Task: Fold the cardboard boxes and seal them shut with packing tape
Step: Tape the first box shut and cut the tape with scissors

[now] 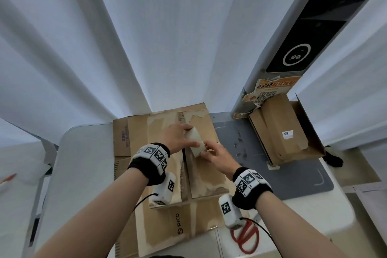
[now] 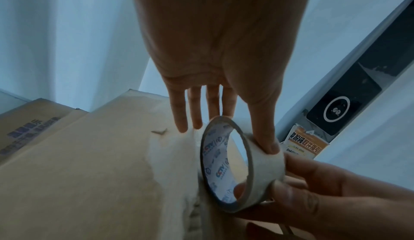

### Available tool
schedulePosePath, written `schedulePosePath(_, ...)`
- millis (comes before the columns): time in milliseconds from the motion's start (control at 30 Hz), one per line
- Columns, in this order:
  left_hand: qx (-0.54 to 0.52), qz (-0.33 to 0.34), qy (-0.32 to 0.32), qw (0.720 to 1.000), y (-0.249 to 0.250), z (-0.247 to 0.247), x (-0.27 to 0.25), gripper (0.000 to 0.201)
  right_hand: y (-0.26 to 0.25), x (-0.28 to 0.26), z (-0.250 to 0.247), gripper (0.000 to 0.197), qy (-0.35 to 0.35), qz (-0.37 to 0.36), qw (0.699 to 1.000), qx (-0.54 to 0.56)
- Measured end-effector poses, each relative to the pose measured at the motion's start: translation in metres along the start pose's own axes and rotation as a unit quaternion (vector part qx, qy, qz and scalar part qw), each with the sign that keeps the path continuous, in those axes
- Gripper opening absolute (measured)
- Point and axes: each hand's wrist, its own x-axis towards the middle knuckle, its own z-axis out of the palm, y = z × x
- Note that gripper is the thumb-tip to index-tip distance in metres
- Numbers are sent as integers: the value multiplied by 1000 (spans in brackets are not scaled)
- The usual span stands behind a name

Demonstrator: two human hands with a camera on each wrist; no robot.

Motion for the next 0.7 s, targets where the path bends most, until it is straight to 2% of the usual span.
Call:
schedulePosePath(133,-41,40,43,997,2,1,1,53,-3,4,1,34,35,18,995,95)
schedulePosePath(200,-54,66,57,995,4,0,1,49,-8,6,1,33,48,21,987,155)
schedulePosePath(400,22,157,44,986,-4,-2,-6,79,-29,3,-3,18,103,-20,975,194)
schedulePosePath(567,8,180,90,979,-3,3,-10,71,-35,1,-3,22,107,-22,968,227)
schedulePosePath(700,4,202,114,973,1,4,-10,56,-38,0,-7,22,108,-8,962,249)
